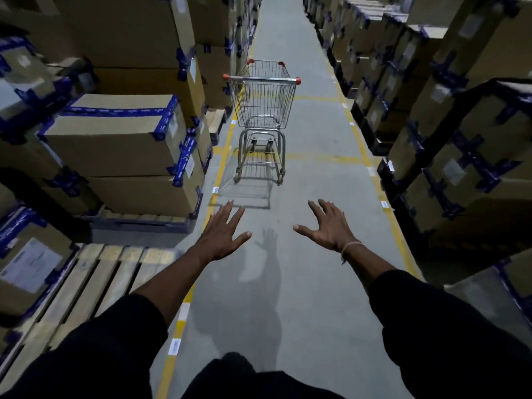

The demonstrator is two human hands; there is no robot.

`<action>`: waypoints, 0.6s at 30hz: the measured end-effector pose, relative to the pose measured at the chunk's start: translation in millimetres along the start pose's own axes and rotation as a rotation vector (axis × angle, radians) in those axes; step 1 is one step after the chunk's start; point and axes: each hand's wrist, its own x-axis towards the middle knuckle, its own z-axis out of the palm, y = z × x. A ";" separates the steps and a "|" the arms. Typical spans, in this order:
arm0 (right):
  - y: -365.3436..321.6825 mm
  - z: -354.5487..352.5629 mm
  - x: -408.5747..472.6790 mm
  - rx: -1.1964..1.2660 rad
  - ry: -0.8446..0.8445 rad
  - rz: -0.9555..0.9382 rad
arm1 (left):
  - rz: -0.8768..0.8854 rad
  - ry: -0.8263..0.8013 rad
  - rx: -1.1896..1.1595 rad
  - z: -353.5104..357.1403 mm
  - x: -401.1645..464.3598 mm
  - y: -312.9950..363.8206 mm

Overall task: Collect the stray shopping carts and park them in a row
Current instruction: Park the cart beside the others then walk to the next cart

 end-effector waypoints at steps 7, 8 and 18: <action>3.8 -5.6 191.9 -0.007 -0.001 -0.008 | 0.018 -0.011 -0.012 -19.4 179.2 -65.7; 3.0 -5.8 221.2 -0.007 -0.001 -0.002 | 0.014 -0.010 -0.004 -24.1 206.3 -76.5; -19.4 -46.2 483.7 0.042 0.055 0.042 | 0.082 -0.033 0.061 -111.2 467.2 -178.2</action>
